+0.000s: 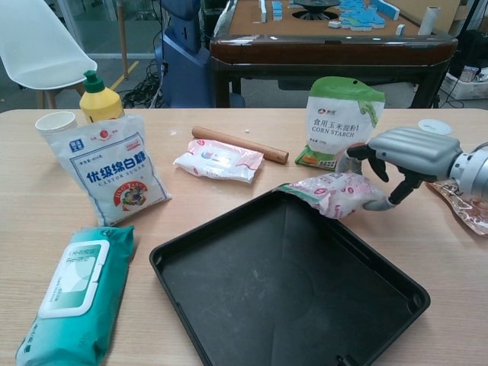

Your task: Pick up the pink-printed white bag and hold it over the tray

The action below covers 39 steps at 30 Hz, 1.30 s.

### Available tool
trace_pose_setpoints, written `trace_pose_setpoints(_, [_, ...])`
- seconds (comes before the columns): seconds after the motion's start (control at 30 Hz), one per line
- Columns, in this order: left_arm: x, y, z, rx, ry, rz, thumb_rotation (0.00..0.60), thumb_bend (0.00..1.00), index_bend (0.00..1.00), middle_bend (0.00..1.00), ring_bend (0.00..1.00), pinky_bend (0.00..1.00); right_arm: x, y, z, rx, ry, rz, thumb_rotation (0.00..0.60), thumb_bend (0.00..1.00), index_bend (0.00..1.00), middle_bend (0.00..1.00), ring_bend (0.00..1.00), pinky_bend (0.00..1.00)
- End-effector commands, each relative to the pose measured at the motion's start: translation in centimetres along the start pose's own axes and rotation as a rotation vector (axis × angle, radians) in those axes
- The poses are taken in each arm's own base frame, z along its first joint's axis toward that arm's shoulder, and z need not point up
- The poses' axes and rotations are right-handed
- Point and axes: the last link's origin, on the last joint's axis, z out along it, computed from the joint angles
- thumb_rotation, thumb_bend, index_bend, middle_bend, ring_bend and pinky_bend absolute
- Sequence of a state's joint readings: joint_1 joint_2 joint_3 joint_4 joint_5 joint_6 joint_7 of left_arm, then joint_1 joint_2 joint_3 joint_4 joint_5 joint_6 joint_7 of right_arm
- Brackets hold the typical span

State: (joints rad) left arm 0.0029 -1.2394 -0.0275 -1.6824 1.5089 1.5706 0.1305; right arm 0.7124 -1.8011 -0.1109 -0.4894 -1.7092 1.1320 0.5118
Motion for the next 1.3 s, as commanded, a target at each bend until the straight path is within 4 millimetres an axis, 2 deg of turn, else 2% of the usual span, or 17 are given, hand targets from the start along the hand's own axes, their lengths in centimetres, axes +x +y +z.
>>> trace_pose_setpoints(0.03, [-0.1, -0.1, 0.0, 0.003, -0.003, 0.001, 0.6, 0.24, 0.04, 0.0, 0.0, 0.03, -0.2, -0.2, 0.1, 0.005, 0.002, 0.004, 0.6, 0.66, 0.93, 0.77, 0.64, 0.49])
trace_pose_setpoints(0.33, [-0.2, 0.0, 0.2, 0.0, -0.009, 0.004, 0.6, 0.24, 0.04, 0.0, 0.0, 0.03, -0.1, -0.2, 0.1, 0.018, 0.028, 0.008, 0.6, 0.7, 0.96, 0.83, 0.71, 0.58])
trace_pose_setpoints(0.73, [-0.3, 0.2, 0.4, -0.008, -0.014, 0.009, 0.6, 0.24, 0.04, 0.0, 0.0, 0.03, 1.4, 0.6, -0.8, 0.022, 0.139, 0.059, 0.6, 0.7, 0.97, 0.84, 0.72, 0.59])
trace_pose_setpoints(1.03, [-0.2, 0.7, 0.5, -0.024, -0.014, 0.012, 0.6, 0.24, 0.04, 0.0, 0.0, 0.03, 3.3, 0.9, -1.8, 0.123, 0.131, -0.13, 0.6, 0.7, 0.97, 0.84, 0.72, 0.6])
trace_pose_setpoints(1.3, [-0.2, 0.6, 0.3, -0.023, -0.01, 0.005, 0.6, 0.24, 0.04, 0.0, 0.0, 0.03, 5.1, -0.1, -1.8, 0.213, 0.096, -0.303, 0.6, 0.7, 0.97, 0.84, 0.72, 0.6])
